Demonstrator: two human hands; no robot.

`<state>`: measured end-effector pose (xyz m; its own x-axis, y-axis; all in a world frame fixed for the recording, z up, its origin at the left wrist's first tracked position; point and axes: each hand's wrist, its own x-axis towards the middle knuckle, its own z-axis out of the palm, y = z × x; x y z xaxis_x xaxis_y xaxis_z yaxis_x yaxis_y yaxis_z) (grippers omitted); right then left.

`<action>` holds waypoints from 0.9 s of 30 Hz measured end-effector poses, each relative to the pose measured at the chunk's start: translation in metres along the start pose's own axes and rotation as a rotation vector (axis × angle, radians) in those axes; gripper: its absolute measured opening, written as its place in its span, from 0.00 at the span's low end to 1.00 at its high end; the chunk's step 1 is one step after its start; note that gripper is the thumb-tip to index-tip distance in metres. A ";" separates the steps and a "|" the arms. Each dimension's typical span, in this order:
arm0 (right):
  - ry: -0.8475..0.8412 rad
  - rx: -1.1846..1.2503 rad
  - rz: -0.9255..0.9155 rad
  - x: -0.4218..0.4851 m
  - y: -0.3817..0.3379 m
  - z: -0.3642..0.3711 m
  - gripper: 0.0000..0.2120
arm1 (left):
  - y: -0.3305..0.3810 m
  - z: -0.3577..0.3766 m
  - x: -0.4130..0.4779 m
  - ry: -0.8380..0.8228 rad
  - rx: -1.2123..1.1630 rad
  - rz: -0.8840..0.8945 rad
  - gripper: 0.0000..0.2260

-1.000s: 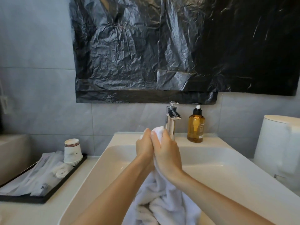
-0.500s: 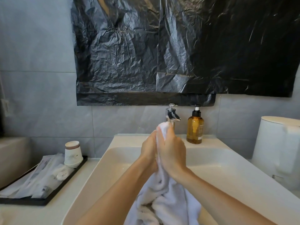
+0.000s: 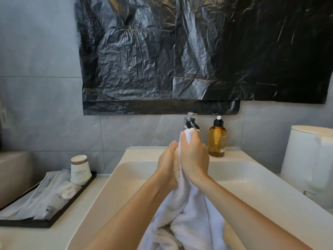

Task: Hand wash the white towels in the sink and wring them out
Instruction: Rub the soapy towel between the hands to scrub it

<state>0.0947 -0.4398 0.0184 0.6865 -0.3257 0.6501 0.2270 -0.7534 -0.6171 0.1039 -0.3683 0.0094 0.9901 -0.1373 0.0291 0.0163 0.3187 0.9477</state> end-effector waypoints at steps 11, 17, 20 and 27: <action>-0.010 0.124 0.080 -0.010 -0.002 0.001 0.12 | 0.007 0.006 -0.005 0.143 0.010 0.081 0.16; -0.082 0.211 0.028 -0.012 -0.006 0.011 0.11 | 0.014 0.002 -0.008 0.208 0.033 0.169 0.17; 0.008 0.344 0.217 -0.003 0.001 0.005 0.09 | 0.012 0.011 -0.012 0.128 0.072 0.147 0.17; -0.048 0.213 -0.016 -0.014 -0.002 0.015 0.14 | 0.014 0.001 -0.008 0.219 0.062 0.168 0.17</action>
<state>0.0947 -0.4253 0.0041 0.7125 -0.2836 0.6418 0.3754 -0.6187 -0.6901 0.0956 -0.3630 0.0230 0.9849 0.1210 0.1240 -0.1521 0.2613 0.9532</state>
